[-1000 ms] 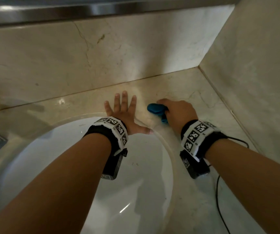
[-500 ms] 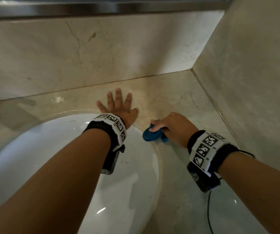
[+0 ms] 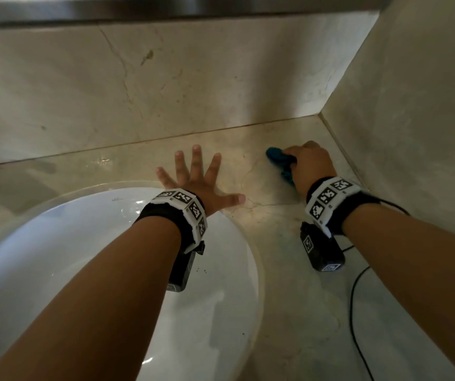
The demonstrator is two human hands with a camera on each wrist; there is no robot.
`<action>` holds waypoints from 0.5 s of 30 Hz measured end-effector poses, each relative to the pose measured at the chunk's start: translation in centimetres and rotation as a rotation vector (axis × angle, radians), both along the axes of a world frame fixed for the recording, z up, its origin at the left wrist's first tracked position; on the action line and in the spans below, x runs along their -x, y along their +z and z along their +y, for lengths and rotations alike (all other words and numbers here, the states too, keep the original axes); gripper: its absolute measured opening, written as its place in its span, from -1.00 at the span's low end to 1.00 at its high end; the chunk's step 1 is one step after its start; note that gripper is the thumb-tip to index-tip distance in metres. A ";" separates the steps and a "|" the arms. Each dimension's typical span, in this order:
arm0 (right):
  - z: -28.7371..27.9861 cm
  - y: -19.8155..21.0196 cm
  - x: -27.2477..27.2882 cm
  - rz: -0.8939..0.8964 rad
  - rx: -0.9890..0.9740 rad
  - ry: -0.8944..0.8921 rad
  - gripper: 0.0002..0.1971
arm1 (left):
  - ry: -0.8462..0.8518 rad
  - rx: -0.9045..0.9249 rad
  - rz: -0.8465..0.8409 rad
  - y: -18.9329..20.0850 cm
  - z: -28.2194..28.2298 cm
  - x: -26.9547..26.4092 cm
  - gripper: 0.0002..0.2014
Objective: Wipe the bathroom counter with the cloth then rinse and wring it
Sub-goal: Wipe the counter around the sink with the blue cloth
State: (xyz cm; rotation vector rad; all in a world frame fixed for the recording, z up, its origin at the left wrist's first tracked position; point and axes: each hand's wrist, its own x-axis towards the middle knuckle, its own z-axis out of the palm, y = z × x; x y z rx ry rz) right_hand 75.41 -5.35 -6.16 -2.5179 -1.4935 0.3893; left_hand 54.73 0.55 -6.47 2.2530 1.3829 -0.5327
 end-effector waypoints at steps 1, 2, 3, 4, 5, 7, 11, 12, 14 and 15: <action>0.2 -0.2 0.0 0.002 0.012 -0.008 -0.56 | 0.003 0.004 0.001 0.1 0.0 0.0 0.06; 0.4 -0.2 0.3 -0.011 0.020 0.000 -0.55 | 0.005 0.008 0.004 0.1 0.1 -0.1 0.06; 0.6 -0.3 0.8 -0.025 0.015 0.028 -0.55 | 0.007 0.011 0.007 0.1 0.1 -0.1 0.05; 0.6 -0.4 1.5 -0.026 0.008 0.068 -0.55 | 0.010 0.014 0.008 0.1 0.1 -0.1 0.05; 0.6 -0.5 2.3 -0.006 -0.010 0.116 -0.56 | 0.014 0.016 0.008 0.1 0.1 -0.2 0.05; 0.2 -1.1 3.6 0.084 -0.057 0.193 -0.61 | 0.017 0.013 0.012 0.1 0.2 -0.3 0.05; 0.1 -1.3 3.0 0.160 -0.110 0.201 -0.69 | 0.012 0.015 0.017 0.1 0.2 -0.2 0.05; 0.2 -1.1 2.1 0.105 -0.092 0.176 -0.65 | 0.009 0.018 0.014 0.2 0.2 -0.2 0.05; 0.4 -0.9 0.1 -0.060 -0.010 0.096 -0.57 | 0.004 0.019 0.011 0.2 0.2 -0.2 0.04; 0.6 -1.0 -0.8 -0.117 0.008 0.049 -0.55 | 0.003 0.019 0.015 0.2 0.2 -0.2 0.05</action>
